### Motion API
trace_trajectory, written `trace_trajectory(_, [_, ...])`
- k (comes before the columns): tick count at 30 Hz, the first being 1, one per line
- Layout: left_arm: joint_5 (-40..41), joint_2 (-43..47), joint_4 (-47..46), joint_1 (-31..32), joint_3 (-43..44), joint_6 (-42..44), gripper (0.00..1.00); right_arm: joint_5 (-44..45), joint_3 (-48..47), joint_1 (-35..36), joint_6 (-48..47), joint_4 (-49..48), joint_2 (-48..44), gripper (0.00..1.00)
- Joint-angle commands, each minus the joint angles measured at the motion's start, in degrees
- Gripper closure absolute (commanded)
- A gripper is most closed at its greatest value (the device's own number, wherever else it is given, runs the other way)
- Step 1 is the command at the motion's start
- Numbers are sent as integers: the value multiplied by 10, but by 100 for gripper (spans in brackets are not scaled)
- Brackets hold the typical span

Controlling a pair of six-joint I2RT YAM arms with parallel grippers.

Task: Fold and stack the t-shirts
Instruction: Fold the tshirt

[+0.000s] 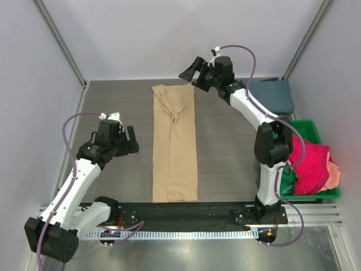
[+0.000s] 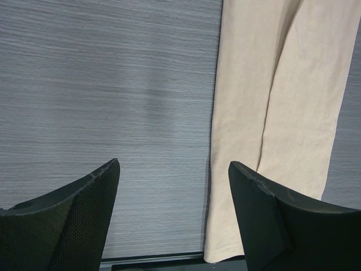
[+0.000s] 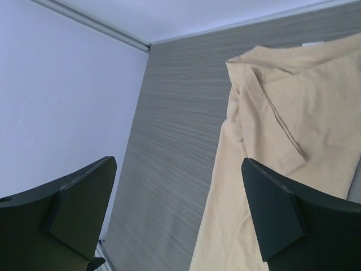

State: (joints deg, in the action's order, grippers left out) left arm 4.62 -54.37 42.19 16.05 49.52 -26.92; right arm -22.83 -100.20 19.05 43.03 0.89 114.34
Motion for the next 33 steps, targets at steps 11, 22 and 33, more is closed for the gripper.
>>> trace_trajectory(11, [-20,2,-26,-1,1,9,21,156,-57,31,-35,148,-25,0])
trace_trajectory(22, [-9,10,-25,-1,1,4,21,88,-10,35,-26,132,-89,0])
trace_trajectory(33, [-92,-57,-8,5,-10,-82,23,107,292,27,9,168,-282,0])
